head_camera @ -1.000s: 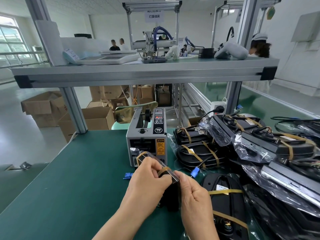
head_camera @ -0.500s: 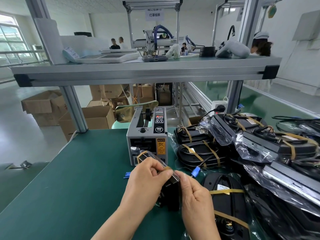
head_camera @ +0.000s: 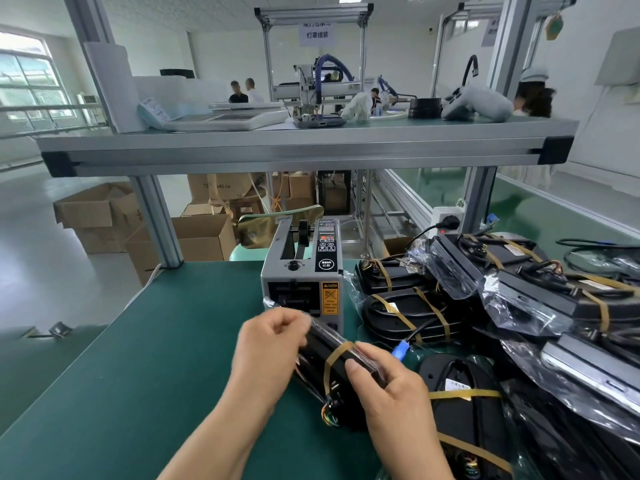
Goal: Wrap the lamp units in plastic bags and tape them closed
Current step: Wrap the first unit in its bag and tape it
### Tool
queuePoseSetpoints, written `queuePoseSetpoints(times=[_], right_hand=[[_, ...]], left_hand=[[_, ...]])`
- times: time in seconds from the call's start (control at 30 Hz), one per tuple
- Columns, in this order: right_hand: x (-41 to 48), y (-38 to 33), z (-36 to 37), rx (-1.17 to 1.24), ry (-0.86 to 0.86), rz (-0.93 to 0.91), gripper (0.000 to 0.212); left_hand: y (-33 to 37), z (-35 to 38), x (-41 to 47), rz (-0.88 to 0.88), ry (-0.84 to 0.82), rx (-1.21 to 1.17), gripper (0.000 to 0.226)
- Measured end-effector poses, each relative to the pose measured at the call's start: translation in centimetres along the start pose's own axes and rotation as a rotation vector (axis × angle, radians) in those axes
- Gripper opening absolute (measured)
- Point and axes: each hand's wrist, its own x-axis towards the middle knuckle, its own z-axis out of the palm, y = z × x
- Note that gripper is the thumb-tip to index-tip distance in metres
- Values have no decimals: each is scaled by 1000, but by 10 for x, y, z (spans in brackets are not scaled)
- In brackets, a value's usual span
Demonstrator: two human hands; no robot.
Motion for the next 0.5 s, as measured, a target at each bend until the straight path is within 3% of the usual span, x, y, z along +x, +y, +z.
queuePoseSetpoints(times=[0.1, 0.23, 0.5], right_hand=[[-2, 1, -3, 8, -21, 46, 18], [-3, 2, -4, 9, -21, 64, 16], [-1, 4, -5, 102, 11, 83, 13]], left_hand=[[-7, -9, 36, -160, 136, -172, 17], [-14, 0, 74, -466, 94, -265, 14], [-3, 12, 93, -648, -44, -332, 26]])
